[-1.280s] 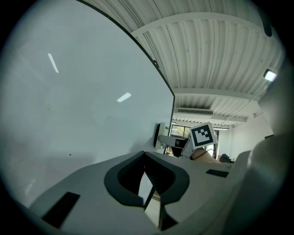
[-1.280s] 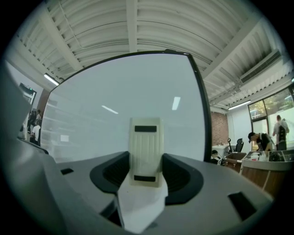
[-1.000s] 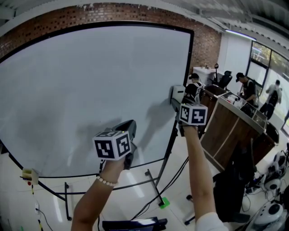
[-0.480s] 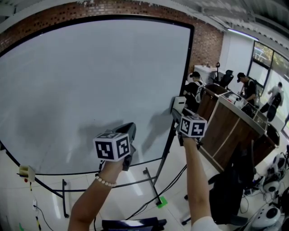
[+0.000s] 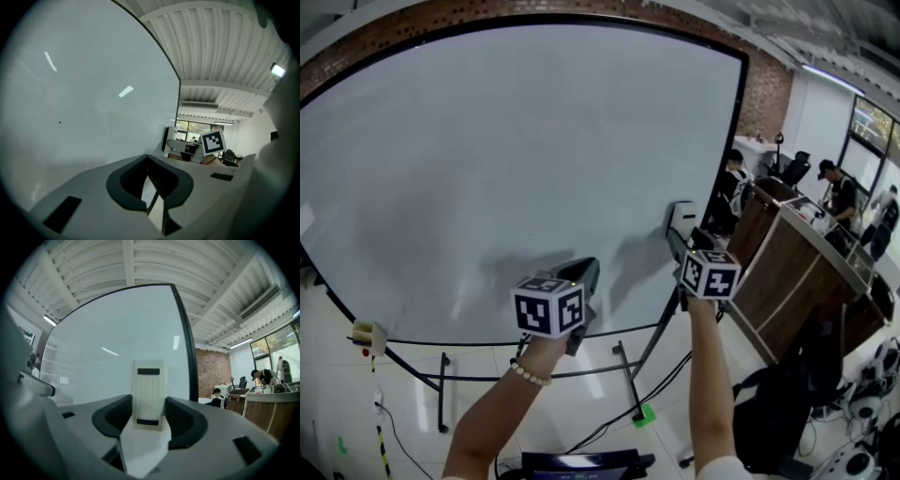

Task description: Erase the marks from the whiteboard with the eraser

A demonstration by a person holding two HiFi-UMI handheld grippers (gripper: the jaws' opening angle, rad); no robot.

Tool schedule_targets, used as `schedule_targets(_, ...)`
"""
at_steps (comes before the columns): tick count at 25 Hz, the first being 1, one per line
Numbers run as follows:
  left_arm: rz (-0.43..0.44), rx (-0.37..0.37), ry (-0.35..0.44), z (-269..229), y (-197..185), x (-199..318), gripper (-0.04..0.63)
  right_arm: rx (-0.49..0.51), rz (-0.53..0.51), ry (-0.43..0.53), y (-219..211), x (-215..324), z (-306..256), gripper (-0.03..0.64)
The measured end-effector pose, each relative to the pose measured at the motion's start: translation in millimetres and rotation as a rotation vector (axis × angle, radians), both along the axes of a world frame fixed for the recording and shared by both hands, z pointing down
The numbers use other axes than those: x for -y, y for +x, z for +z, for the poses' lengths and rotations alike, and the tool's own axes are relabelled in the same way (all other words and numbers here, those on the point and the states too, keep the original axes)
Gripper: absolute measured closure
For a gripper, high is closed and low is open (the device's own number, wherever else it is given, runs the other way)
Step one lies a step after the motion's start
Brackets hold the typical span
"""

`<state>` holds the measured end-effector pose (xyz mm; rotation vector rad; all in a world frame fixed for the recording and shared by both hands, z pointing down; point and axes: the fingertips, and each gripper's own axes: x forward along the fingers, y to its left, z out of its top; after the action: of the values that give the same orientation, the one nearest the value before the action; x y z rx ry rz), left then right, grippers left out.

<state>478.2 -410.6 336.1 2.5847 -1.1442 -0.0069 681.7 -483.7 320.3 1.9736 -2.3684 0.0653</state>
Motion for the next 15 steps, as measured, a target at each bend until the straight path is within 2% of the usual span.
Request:
schedule_targets(5, -0.041, -0.01, 0.011, 4.6, -50.4, -7.5, 0.607, -0.032, -0.005, 0.014, -63.6, -6.6, -0.9, 0.367)
schedule_targets(15, -0.08, 0.001, 0.028, 1.2, -181.5, -38.9, 0.607, -0.021, -0.06, 0.016, -213.5, -25.6, 2.8, 0.367)
